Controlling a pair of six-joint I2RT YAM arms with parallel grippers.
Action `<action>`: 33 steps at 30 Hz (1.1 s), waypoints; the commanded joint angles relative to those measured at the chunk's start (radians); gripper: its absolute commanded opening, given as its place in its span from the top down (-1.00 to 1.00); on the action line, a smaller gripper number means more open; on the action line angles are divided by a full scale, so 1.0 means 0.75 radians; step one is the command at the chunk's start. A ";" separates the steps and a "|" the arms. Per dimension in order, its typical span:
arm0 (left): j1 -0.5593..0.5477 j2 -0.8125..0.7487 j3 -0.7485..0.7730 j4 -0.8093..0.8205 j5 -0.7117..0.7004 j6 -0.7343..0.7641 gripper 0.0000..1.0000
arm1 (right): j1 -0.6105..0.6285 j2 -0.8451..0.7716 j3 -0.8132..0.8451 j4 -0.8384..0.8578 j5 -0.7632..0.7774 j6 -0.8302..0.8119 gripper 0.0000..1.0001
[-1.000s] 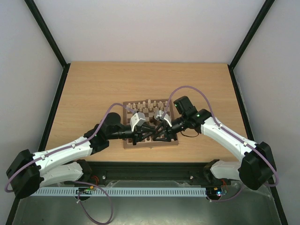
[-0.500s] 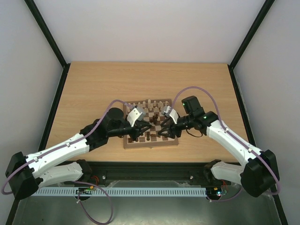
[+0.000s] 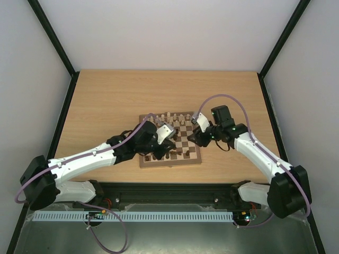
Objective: Set up the chess pieces on the board
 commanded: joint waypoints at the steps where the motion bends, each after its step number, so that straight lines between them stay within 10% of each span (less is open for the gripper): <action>1: -0.025 -0.018 0.036 -0.015 -0.035 0.012 0.78 | 0.015 0.113 -0.005 -0.074 -0.021 -0.047 0.02; 15: -0.055 -0.185 0.003 -0.164 -0.108 0.007 0.77 | 0.265 0.288 0.014 -0.131 0.237 -0.119 -0.04; 33: -0.068 -0.146 -0.021 -0.095 -0.090 0.000 0.77 | 0.295 0.378 0.043 -0.067 0.421 -0.063 0.77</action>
